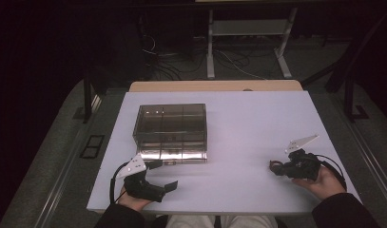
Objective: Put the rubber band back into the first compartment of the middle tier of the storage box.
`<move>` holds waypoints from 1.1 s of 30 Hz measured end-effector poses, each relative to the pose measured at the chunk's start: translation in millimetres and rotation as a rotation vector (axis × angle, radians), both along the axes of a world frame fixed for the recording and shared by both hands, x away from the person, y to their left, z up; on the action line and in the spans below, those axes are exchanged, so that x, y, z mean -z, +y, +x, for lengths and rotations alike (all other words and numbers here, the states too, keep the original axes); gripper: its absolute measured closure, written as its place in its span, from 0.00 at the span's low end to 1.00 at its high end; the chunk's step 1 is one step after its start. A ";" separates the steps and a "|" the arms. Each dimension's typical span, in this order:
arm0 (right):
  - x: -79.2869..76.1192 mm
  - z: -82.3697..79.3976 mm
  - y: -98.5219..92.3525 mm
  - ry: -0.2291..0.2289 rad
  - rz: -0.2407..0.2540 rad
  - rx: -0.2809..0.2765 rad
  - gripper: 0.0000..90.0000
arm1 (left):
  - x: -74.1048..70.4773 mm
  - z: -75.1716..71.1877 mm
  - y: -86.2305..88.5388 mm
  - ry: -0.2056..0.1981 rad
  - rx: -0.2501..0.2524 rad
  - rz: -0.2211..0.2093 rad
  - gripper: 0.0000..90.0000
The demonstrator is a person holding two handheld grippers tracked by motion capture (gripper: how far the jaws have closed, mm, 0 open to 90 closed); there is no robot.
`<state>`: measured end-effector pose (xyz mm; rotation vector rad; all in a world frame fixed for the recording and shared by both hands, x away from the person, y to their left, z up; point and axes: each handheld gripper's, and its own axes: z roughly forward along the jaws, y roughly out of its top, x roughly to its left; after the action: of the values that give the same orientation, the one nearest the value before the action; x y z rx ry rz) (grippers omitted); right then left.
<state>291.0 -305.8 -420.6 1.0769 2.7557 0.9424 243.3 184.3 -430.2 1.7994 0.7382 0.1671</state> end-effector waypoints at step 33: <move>-55.1 15.0 53.7 -0.078 0.142 -0.124 0.95 | -0.4 -0.4 0.4 -0.001 0.004 -0.003 0.00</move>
<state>306.0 -252.1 -365.5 0.8732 2.7544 1.1850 242.9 184.7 -429.8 1.7979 0.7334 0.1645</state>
